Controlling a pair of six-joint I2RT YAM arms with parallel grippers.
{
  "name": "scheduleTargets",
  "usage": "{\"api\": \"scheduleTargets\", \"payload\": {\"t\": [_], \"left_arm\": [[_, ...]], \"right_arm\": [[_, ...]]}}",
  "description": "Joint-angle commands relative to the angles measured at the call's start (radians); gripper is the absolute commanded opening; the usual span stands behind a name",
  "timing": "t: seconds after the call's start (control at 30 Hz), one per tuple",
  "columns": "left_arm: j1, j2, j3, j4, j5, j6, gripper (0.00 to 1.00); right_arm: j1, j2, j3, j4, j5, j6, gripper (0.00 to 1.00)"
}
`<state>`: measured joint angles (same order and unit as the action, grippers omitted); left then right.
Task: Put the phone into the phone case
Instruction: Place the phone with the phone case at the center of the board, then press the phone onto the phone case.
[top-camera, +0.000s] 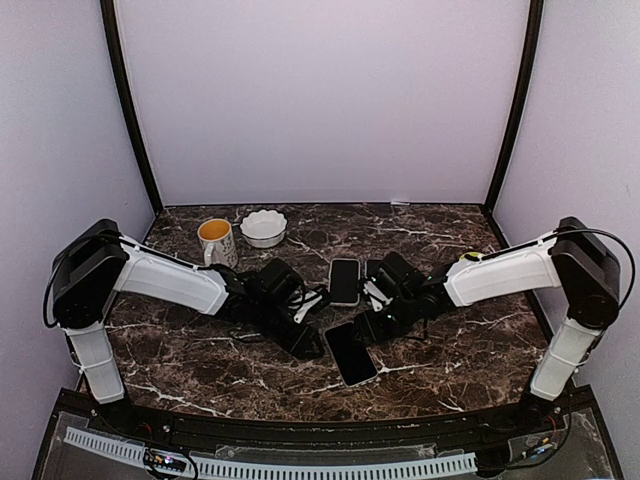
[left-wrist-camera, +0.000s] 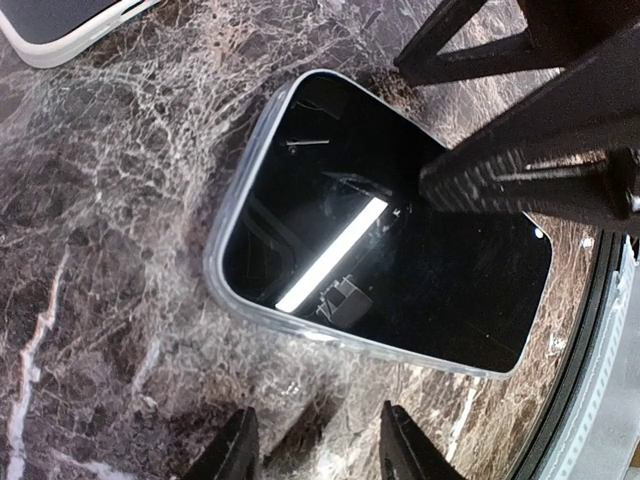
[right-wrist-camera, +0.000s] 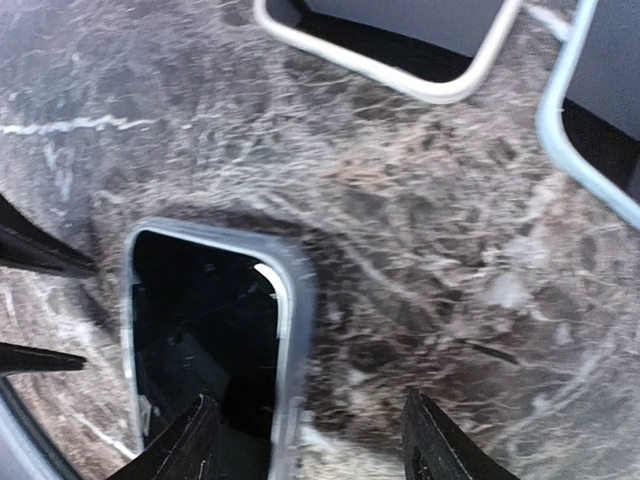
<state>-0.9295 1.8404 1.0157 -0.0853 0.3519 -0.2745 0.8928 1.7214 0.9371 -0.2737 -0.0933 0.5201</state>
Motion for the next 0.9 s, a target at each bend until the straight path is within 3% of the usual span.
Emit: {"api": "scheduleTargets", "payload": {"t": [0.0,0.17,0.5,0.87], "left_arm": [[-0.005,-0.002,0.023,-0.018,-0.002,0.02,0.38],[-0.004,0.017,0.025,-0.01,0.02,0.02,0.3],[-0.003,0.095,0.056,-0.007,0.035,0.029,0.15],[0.009,0.098,0.03,0.042,0.059,0.008,0.11]], "right_arm": [[-0.011,0.023,0.007,-0.123,0.087,-0.041,0.61],[-0.011,0.04,0.018,-0.066,-0.042,-0.053,0.41],[0.017,0.086,0.004,-0.038,-0.048,-0.051,0.07],[0.122,0.161,-0.061,-0.002,-0.025,0.028,0.0]]}}
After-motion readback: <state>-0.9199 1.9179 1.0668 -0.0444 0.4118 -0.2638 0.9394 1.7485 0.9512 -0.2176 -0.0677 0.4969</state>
